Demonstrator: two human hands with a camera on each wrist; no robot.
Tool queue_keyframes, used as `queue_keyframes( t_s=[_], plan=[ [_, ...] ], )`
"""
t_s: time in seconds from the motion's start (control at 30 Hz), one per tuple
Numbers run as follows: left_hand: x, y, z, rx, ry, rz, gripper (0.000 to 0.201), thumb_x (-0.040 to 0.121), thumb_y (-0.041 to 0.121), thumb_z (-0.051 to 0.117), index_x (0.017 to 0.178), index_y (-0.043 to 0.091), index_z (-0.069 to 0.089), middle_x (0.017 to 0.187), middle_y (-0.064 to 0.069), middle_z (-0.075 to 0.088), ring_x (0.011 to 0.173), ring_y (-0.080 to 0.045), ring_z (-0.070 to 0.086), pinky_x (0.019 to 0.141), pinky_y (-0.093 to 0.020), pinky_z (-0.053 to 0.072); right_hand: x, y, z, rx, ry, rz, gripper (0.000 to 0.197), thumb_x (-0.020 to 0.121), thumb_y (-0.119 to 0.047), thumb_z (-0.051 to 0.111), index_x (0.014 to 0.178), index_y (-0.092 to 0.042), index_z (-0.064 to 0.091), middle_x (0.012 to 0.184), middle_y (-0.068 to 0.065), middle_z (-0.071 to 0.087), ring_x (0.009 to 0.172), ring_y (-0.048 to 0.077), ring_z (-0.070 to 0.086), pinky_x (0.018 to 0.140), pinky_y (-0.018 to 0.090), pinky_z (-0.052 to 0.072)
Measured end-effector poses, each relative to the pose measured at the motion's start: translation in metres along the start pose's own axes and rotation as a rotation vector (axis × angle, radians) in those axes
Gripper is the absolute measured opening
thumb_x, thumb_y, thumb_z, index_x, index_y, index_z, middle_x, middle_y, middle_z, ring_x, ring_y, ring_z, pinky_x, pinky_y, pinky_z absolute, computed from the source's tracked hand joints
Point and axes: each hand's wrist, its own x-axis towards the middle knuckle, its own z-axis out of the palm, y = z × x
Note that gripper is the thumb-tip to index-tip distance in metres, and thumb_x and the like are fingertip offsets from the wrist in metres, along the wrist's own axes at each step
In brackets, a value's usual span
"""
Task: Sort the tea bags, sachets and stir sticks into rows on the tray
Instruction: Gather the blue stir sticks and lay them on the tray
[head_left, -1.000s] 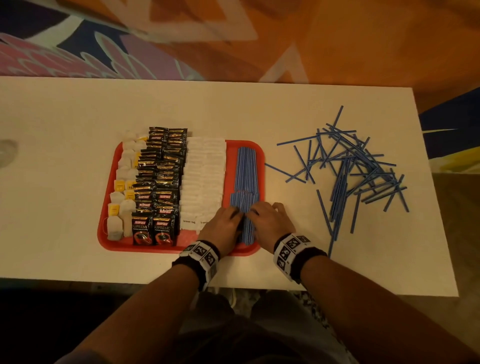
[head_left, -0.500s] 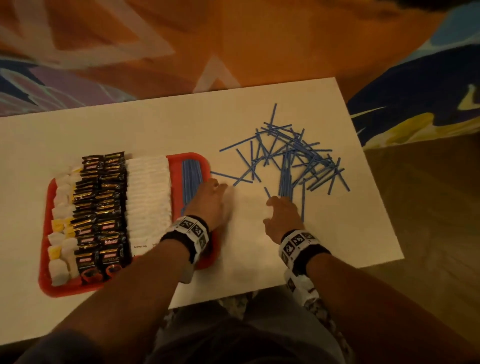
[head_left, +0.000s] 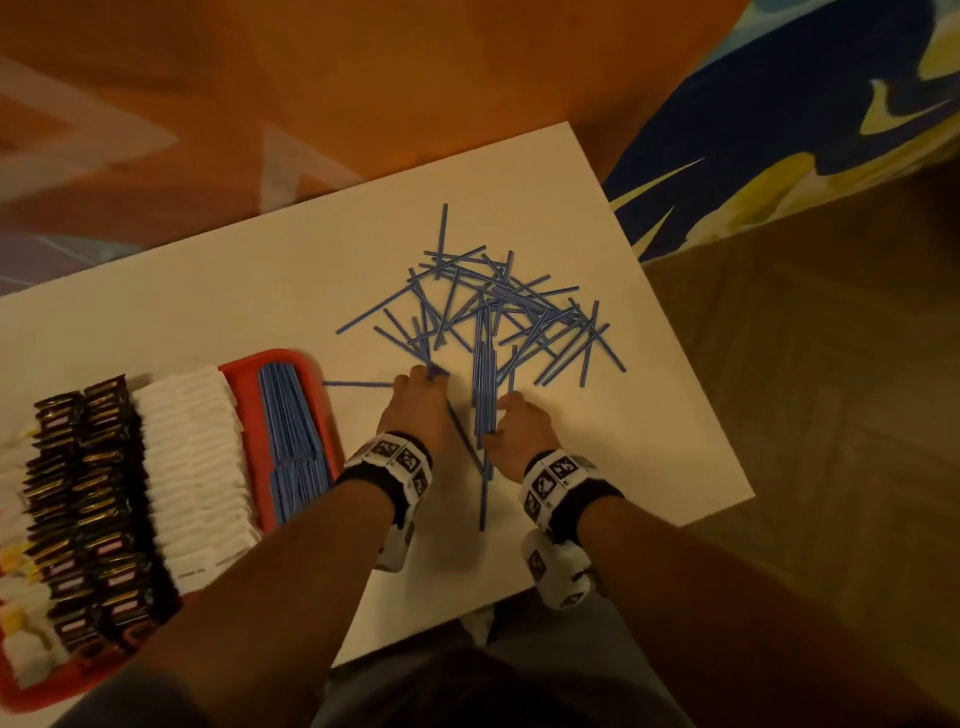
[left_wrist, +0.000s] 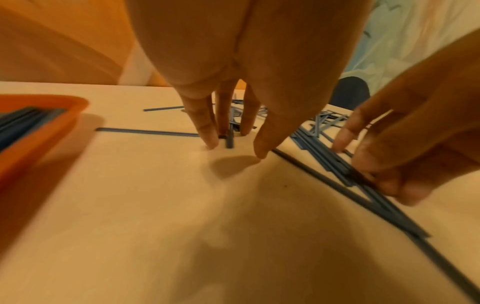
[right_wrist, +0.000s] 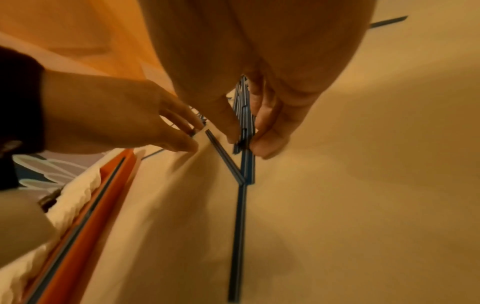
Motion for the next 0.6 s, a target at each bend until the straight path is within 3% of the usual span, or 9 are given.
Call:
queue_keyframes(
  t_s=[0.1, 0.2, 0.33, 0.47, 0.6],
  plan=[
    [0.014, -0.002, -0.016, -0.109, 0.152, 0.014, 0.047, 0.092, 0.008, 0.054, 0.139, 0.009, 0.05, 0.141, -0.016, 0.043, 0.129, -0.034, 0.039, 0.106, -0.045, 0.042, 0.014, 0.005, -0.032, -0.075, 0.062, -0.075, 0.024, 0.094, -0.024, 0.058, 0.114, -0.011, 0.06, 0.105, 0.001, 0.066, 0.101, 0.019, 0.062, 0.096, 0.027, 0.046],
    [0.037, -0.018, -0.04, -0.181, 0.257, -0.078, 0.057, 0.091, 0.015, 0.058, 0.145, 0.01, 0.041, 0.15, -0.02, 0.034, 0.137, -0.04, 0.03, 0.112, -0.05, 0.034, 0.032, 0.014, -0.08, -0.073, 0.225, -0.054, 0.033, 0.092, -0.022, 0.06, 0.123, -0.014, 0.056, 0.124, 0.005, 0.058, 0.119, 0.023, 0.051, 0.103, 0.031, 0.039],
    [0.069, -0.042, -0.057, -0.126, 0.073, -0.224, 0.091, 0.091, 0.058, 0.06, 0.159, 0.026, 0.008, 0.165, -0.013, 0.007, 0.151, -0.037, 0.009, 0.123, -0.047, 0.016, 0.052, 0.026, -0.13, -0.239, 0.251, 0.08, 0.064, 0.088, -0.022, 0.065, 0.144, -0.026, 0.035, 0.149, 0.006, 0.029, 0.133, 0.032, 0.031, 0.104, 0.042, 0.037],
    [0.069, -0.029, -0.048, -0.086, 0.038, -0.159, 0.098, 0.084, 0.069, 0.058, 0.158, 0.019, 0.015, 0.159, -0.014, 0.023, 0.145, -0.038, 0.023, 0.119, -0.05, 0.024, 0.058, 0.024, -0.136, -0.345, 0.15, 0.118, 0.074, 0.088, -0.024, 0.067, 0.149, -0.026, 0.027, 0.153, 0.004, 0.021, 0.137, 0.035, 0.024, 0.106, 0.048, 0.039],
    [0.041, 0.015, -0.021, -0.111, 0.043, -0.144, 0.101, 0.081, 0.07, 0.061, 0.157, 0.02, 0.017, 0.16, -0.012, 0.02, 0.146, -0.038, 0.019, 0.117, -0.051, 0.027, 0.052, 0.011, -0.114, -0.315, 0.109, 0.006, 0.07, 0.087, -0.018, 0.067, 0.148, -0.019, 0.031, 0.147, 0.009, 0.028, 0.133, 0.034, 0.03, 0.105, 0.042, 0.038]
  ],
)
